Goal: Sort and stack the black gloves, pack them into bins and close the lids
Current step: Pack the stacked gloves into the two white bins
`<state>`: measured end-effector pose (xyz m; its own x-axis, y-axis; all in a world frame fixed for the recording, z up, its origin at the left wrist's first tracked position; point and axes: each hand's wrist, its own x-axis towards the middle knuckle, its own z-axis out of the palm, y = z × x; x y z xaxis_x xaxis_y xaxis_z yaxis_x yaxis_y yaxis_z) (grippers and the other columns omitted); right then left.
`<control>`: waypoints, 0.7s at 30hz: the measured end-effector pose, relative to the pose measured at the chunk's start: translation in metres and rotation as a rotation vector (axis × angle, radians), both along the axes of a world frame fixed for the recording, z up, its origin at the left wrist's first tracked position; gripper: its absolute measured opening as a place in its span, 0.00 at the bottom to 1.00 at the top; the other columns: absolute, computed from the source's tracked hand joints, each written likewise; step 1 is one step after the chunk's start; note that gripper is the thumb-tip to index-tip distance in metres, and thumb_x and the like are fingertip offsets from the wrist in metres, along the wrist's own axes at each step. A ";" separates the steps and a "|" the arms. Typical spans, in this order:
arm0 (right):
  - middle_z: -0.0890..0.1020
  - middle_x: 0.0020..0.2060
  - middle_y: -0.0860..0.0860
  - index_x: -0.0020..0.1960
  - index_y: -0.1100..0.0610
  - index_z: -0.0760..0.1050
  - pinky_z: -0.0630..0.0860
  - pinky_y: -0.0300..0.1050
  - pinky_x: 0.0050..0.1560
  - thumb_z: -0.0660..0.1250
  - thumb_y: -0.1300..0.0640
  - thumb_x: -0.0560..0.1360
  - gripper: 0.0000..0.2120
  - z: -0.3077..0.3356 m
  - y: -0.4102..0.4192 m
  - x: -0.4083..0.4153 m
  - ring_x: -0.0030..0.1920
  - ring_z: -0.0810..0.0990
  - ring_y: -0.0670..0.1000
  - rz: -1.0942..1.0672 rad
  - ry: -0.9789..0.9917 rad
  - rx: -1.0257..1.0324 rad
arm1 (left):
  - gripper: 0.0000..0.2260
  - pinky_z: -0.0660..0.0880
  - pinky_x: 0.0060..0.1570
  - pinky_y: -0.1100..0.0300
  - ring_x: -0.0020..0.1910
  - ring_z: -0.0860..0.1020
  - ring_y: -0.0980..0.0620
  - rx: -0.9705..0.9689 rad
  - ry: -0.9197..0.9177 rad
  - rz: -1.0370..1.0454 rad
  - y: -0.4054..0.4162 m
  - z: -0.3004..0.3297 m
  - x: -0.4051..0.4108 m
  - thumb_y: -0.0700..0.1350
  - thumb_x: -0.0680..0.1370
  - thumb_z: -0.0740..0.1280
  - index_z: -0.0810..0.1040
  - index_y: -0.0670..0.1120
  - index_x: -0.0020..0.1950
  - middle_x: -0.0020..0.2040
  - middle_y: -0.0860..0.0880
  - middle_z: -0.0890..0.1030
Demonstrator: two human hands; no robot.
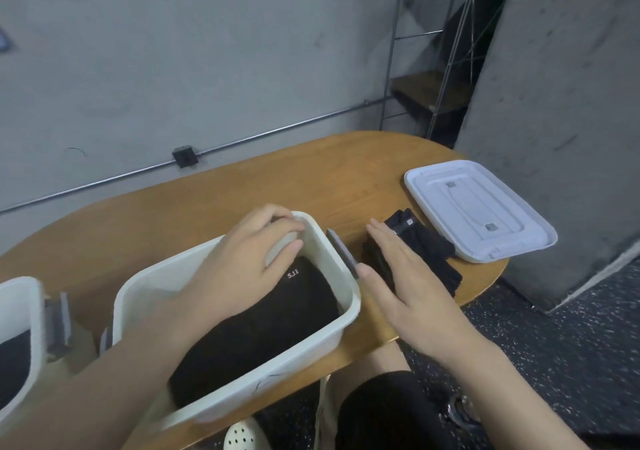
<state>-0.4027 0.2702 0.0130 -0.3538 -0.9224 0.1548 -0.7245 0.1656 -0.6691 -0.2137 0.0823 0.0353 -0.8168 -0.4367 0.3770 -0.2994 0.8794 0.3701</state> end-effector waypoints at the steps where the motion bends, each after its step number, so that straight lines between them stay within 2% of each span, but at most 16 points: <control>1: 0.55 0.80 0.36 0.83 0.46 0.54 0.49 0.30 0.74 0.55 0.37 0.82 0.32 -0.001 0.004 -0.011 0.78 0.52 0.34 -0.055 0.001 -0.001 | 0.16 0.71 0.63 0.56 0.63 0.74 0.56 -0.002 0.040 0.002 0.003 0.010 -0.008 0.54 0.83 0.59 0.81 0.51 0.64 0.62 0.57 0.73; 4: 0.66 0.78 0.45 0.81 0.52 0.61 0.57 0.38 0.75 0.60 0.44 0.83 0.29 -0.013 0.012 -0.046 0.78 0.63 0.45 -0.198 0.029 -0.001 | 0.14 0.72 0.59 0.57 0.63 0.73 0.57 -0.003 0.050 0.002 0.005 0.035 -0.041 0.56 0.83 0.59 0.80 0.53 0.61 0.62 0.59 0.71; 7: 0.74 0.72 0.48 0.77 0.53 0.66 0.70 0.51 0.74 0.63 0.47 0.82 0.25 -0.030 0.017 -0.069 0.73 0.71 0.49 -0.234 0.040 -0.008 | 0.14 0.74 0.59 0.56 0.63 0.72 0.59 0.102 -0.105 -0.035 0.002 0.044 -0.082 0.58 0.83 0.61 0.78 0.55 0.64 0.62 0.62 0.71; 8: 0.73 0.73 0.49 0.77 0.53 0.66 0.69 0.51 0.74 0.64 0.48 0.82 0.25 -0.036 0.017 -0.073 0.73 0.71 0.49 -0.235 0.045 -0.006 | 0.14 0.73 0.62 0.54 0.64 0.72 0.59 0.124 -0.192 -0.046 0.002 0.042 -0.096 0.58 0.83 0.61 0.77 0.55 0.66 0.63 0.62 0.71; 11: 0.66 0.78 0.49 0.79 0.55 0.64 0.56 0.39 0.77 0.65 0.50 0.82 0.28 -0.050 0.016 -0.076 0.78 0.63 0.48 -0.249 0.082 0.011 | 0.19 0.69 0.69 0.51 0.69 0.71 0.54 0.168 -0.455 -0.086 0.004 0.033 -0.136 0.57 0.83 0.64 0.72 0.54 0.73 0.69 0.57 0.72; 15: 0.62 0.80 0.52 0.80 0.57 0.63 0.58 0.49 0.80 0.65 0.50 0.82 0.30 -0.069 0.007 -0.070 0.81 0.58 0.52 -0.219 0.188 -0.006 | 0.30 0.70 0.71 0.50 0.73 0.72 0.47 0.249 -0.758 -0.030 0.005 0.019 -0.177 0.60 0.82 0.65 0.65 0.49 0.80 0.76 0.48 0.71; 18: 0.59 0.82 0.54 0.81 0.59 0.59 0.52 0.46 0.80 0.64 0.46 0.82 0.33 -0.081 -0.002 -0.068 0.81 0.56 0.53 -0.204 0.237 0.019 | 0.25 0.73 0.68 0.49 0.64 0.79 0.46 0.358 -0.818 0.018 0.000 0.006 -0.195 0.59 0.82 0.66 0.74 0.44 0.72 0.68 0.46 0.79; 21: 0.54 0.83 0.54 0.83 0.59 0.56 0.45 0.45 0.80 0.61 0.42 0.83 0.35 -0.094 -0.007 -0.069 0.82 0.51 0.51 -0.199 0.241 0.036 | 0.21 0.76 0.64 0.47 0.55 0.82 0.48 0.456 -0.776 0.053 -0.005 -0.004 -0.203 0.60 0.81 0.68 0.80 0.45 0.64 0.57 0.48 0.85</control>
<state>-0.4718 0.2632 -0.0811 -0.4854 -0.8449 0.2247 -0.8125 0.3409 -0.4729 -0.4169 0.0769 0.0311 -0.7439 -0.4530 -0.4913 -0.6463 0.6748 0.3564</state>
